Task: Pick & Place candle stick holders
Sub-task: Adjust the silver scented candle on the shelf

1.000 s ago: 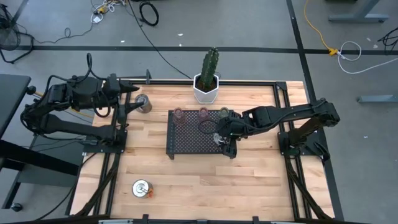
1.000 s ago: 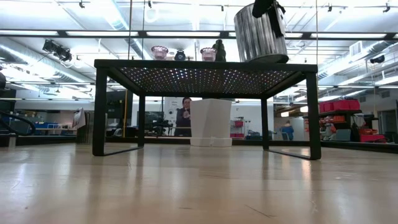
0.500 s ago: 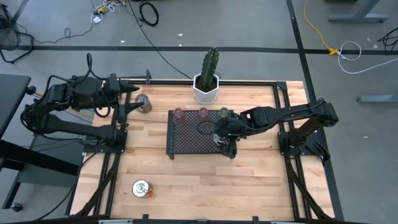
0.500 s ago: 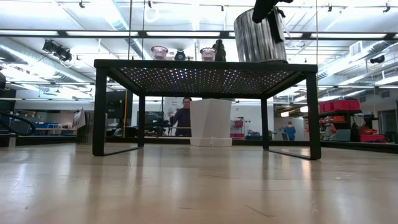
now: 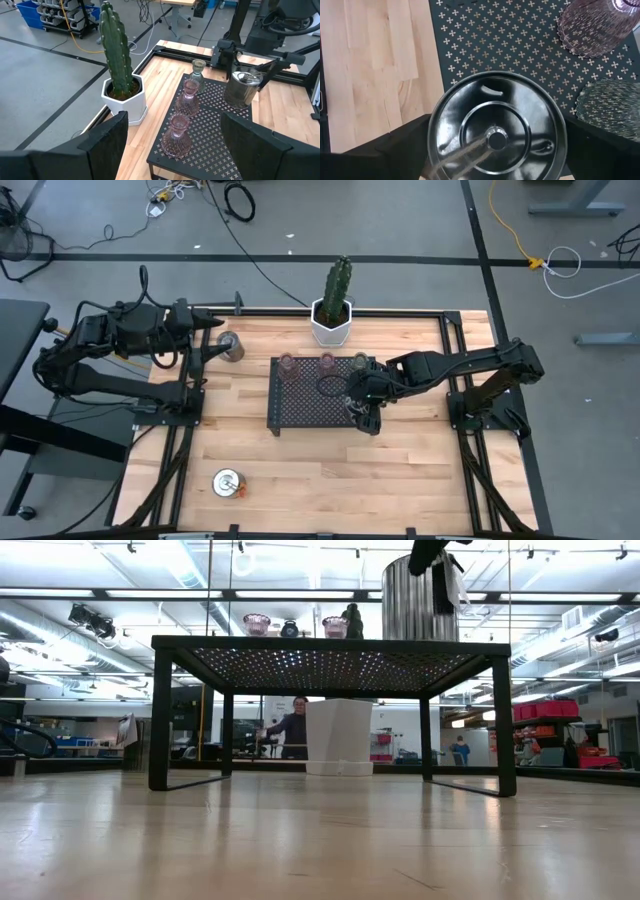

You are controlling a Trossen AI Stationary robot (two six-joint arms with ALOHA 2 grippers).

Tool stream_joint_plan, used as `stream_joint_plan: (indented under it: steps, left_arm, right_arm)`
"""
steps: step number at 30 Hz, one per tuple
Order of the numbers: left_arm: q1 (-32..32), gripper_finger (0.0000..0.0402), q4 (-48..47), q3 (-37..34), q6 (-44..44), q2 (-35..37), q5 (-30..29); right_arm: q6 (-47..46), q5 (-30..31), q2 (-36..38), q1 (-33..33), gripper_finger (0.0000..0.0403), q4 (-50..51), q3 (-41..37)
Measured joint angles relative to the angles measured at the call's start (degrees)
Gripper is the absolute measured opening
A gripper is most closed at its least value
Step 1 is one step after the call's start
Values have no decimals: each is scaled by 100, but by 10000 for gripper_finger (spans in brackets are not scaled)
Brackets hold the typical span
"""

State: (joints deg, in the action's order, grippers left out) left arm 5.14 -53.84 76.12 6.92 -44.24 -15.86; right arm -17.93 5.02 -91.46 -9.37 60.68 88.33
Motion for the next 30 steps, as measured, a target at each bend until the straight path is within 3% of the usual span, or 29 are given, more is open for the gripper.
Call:
stream_joint_plan:
  steps: [23,30]
  left_arm:
    - [0,319,2,0,-2,0,0]
    - [0,319,4,-1,0,-1,0]
  right_arm:
    - [0,-152,312,5,398,58,9]
    - [4,197,497,20,398,19,9]
